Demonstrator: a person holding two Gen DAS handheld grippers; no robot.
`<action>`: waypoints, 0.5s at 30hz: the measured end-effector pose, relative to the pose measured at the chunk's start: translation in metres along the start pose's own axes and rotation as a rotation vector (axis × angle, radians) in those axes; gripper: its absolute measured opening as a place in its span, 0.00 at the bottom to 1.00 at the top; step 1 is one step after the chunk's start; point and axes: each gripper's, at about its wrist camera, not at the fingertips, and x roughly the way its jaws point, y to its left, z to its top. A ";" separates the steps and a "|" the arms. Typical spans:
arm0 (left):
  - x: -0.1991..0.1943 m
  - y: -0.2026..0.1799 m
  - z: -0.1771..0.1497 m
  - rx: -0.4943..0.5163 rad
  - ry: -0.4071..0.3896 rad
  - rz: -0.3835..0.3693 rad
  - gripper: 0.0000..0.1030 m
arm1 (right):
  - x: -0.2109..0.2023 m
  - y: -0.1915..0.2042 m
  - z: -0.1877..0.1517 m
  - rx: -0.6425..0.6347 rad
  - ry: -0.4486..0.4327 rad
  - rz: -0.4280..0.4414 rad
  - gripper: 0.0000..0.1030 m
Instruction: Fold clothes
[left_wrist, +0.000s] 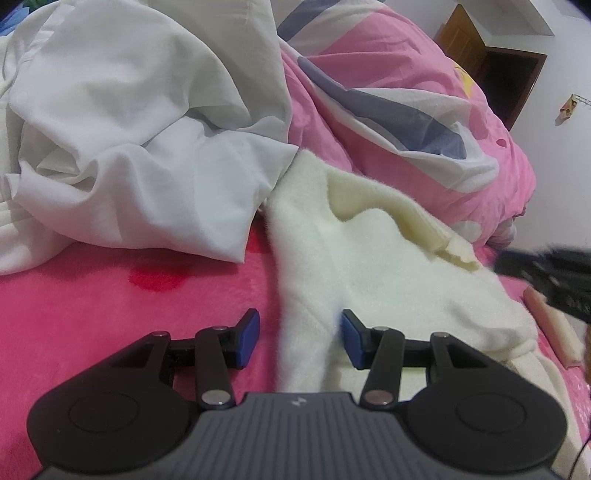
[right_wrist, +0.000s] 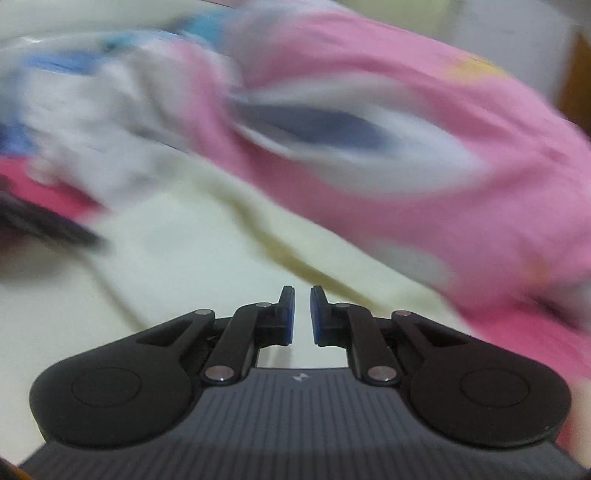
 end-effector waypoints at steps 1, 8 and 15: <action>0.000 0.000 0.000 -0.001 0.000 -0.001 0.48 | 0.012 0.010 0.010 -0.011 -0.008 0.047 0.07; 0.000 0.002 0.001 -0.006 -0.001 -0.003 0.47 | 0.109 -0.009 0.013 0.129 0.136 0.062 0.06; -0.001 0.002 0.001 -0.012 -0.002 -0.005 0.47 | 0.102 -0.003 0.036 0.174 0.108 0.176 0.05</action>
